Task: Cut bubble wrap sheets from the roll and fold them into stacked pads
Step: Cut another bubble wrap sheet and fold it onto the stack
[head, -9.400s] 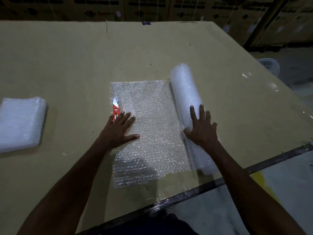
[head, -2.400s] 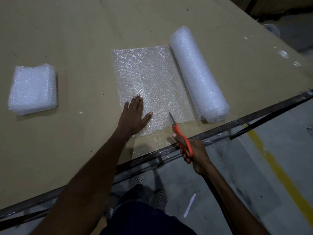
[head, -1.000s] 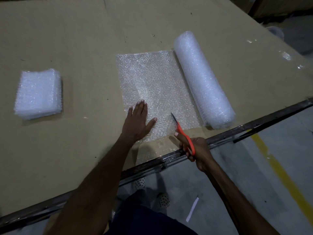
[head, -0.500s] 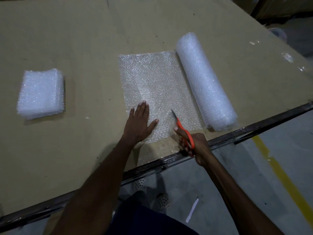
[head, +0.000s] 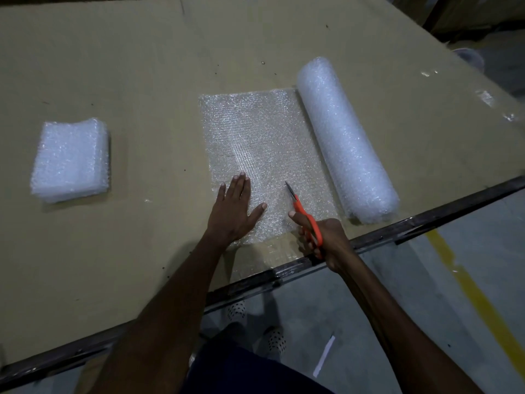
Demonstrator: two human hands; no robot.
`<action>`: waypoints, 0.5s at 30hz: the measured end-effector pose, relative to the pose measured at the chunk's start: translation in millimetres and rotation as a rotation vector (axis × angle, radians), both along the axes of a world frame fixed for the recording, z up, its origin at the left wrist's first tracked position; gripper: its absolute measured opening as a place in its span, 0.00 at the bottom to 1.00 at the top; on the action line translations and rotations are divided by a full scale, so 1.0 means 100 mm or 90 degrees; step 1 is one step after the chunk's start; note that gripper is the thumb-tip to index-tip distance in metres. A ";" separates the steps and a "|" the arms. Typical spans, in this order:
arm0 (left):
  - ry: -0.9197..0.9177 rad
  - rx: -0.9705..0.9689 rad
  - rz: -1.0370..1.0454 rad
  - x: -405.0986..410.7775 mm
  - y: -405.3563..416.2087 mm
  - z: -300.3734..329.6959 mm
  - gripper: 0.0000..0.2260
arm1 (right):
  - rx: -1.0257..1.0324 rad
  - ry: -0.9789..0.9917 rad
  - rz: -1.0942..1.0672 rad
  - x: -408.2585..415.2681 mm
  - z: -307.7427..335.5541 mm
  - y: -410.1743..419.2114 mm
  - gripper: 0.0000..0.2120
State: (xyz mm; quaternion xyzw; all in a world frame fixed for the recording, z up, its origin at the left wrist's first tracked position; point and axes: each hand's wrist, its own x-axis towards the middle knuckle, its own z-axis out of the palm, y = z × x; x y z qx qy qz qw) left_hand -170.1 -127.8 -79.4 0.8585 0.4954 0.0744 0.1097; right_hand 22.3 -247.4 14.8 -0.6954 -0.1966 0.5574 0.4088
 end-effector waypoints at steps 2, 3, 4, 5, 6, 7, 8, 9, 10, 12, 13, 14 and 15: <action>-0.007 0.004 -0.001 0.00 0.00 0.00 0.38 | -0.008 -0.003 -0.001 0.01 -0.02 -0.02 0.20; -0.007 0.008 0.000 0.00 -0.01 0.00 0.38 | -0.011 -0.003 -0.001 0.01 -0.04 -0.04 0.20; -0.004 0.010 0.002 0.00 0.00 0.00 0.38 | -0.012 -0.001 -0.002 0.01 -0.04 -0.05 0.20; -0.001 0.010 0.003 0.00 0.00 0.00 0.38 | -0.012 0.000 -0.003 0.01 -0.04 -0.06 0.20; 0.000 0.008 0.003 0.00 0.00 0.00 0.38 | -0.010 0.003 -0.005 0.01 -0.03 -0.04 0.20; 0.000 0.005 0.002 0.00 0.00 0.00 0.38 | -0.006 0.008 -0.007 0.00 -0.02 -0.02 0.21; 0.000 0.003 0.001 0.00 0.00 0.00 0.39 | -0.003 0.013 -0.010 0.00 0.00 0.02 0.21; 0.000 0.003 -0.001 0.00 0.00 0.01 0.39 | -0.004 0.017 -0.011 -0.01 0.00 0.05 0.21; -0.001 0.004 -0.001 0.00 0.00 0.01 0.39 | -0.005 0.019 -0.011 -0.01 0.00 0.08 0.21; 0.000 0.002 -0.003 0.00 -0.01 0.01 0.39 | -0.004 0.033 -0.010 0.01 -0.02 0.10 0.22; 0.000 0.001 -0.003 0.00 -0.01 0.01 0.39 | -0.004 0.040 -0.008 0.02 -0.04 0.09 0.22; 0.001 0.002 -0.003 0.00 -0.01 0.01 0.38 | -0.006 0.042 -0.005 0.03 -0.04 0.08 0.21; 0.001 0.003 -0.002 0.00 0.00 0.01 0.38 | -0.007 0.040 -0.004 0.04 -0.05 0.05 0.21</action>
